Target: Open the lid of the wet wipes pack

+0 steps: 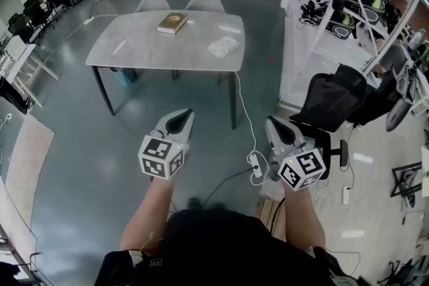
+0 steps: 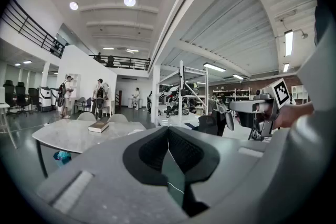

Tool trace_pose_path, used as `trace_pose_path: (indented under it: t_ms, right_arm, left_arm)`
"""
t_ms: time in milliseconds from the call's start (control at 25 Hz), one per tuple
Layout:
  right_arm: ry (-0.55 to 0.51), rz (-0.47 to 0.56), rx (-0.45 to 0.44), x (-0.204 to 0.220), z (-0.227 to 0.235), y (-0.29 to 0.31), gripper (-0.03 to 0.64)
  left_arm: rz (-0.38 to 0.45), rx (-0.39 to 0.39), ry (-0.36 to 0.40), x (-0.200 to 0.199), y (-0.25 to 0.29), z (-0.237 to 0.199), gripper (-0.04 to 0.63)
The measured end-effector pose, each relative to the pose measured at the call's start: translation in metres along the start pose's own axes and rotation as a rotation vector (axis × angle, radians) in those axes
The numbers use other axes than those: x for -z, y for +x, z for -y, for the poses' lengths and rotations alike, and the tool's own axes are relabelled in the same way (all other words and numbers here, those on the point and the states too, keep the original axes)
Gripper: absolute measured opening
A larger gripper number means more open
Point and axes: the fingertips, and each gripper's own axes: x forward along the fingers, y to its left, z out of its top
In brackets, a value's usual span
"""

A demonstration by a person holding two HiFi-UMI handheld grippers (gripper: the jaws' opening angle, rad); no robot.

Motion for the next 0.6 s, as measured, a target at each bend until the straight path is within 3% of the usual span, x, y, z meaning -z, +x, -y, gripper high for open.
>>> trace_pose_path:
  t_ms: [440, 600]
  right_arm:
    - [0.014, -0.018, -0.005, 0.016, 0.006, -0.015, 0.000]
    - [0.035, -0.032, 0.054, 0.030, 0.020, -0.029, 0.000]
  left_arm:
    - [-0.045, 0.019, -0.023, 0.019, 0.004, 0.014, 0.011]
    - [-0.063, 0.007, -0.046, 0.033, 0.002, 0.022, 0.011]
